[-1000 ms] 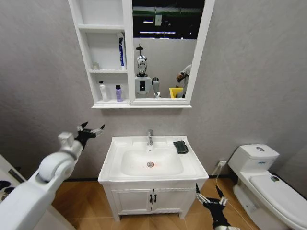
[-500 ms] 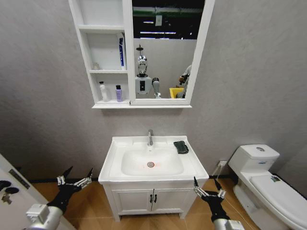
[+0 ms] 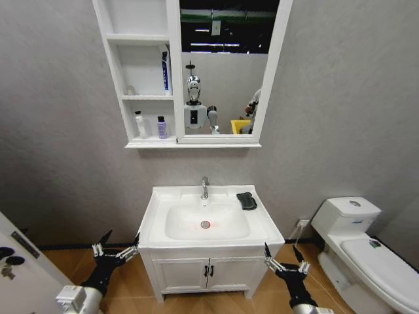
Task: Move facial cleanser and shampoo from washbasin to cabinet, then wipe washbasin with towel.
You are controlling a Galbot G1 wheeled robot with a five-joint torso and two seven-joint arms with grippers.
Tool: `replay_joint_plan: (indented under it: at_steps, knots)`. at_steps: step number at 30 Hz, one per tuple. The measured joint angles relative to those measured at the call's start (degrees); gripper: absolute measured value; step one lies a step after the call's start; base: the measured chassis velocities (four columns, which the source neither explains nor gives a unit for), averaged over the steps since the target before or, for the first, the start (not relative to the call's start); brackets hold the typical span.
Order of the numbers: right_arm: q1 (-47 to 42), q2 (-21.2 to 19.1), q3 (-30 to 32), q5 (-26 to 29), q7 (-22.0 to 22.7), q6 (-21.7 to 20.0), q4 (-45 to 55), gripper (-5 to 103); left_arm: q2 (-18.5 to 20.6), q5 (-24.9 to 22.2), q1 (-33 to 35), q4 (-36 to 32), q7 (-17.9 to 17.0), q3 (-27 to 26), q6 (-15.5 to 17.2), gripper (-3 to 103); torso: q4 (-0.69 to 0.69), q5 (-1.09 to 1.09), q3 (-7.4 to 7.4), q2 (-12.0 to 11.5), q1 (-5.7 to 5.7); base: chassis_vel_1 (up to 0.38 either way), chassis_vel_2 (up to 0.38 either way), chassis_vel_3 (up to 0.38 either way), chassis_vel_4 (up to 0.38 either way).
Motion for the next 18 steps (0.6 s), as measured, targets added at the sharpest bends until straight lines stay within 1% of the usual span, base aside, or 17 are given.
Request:
replay_joint_plan:
  at_steps: [4, 6, 13, 18]
  knots:
    - [1.29, -0.34, 0.41, 0.64, 0.04, -0.38, 0.06, 100, 0.06, -0.06, -0.06, 0.06, -0.03, 0.02, 0.04, 100, 0.00, 0.00, 0.00, 0.00, 0.00, 0.000, 0.000, 0.000, 0.000]
    - [2.34, -0.58, 0.97, 1.34, -0.67, -1.96, 0.51, 100, 0.12, -0.13, -0.13, 0.11, -0.06, 0.04, 0.09, 100, 0.00, 0.00, 0.00, 0.00, 0.00, 0.000, 0.000, 0.000, 0.000]
    - [2.35, -0.31, 0.12, 1.16, -0.93, -2.26, 0.15, 100, 0.18, -0.24, -0.20, 0.16, -0.10, 0.06, 0.13, 100, -0.01, 0.00, 0.00, 0.00, -0.01, 0.000, 0.000, 0.000, 0.000]
    - [2.17, -0.39, 0.40, 1.27, -0.95, -2.07, -0.22, 100, 0.22, -0.29, -0.24, 0.18, -0.13, 0.08, 0.16, 100, 0.00, 0.01, 0.00, 0.00, -0.01, -0.075, 0.074, 0.090, -0.082]
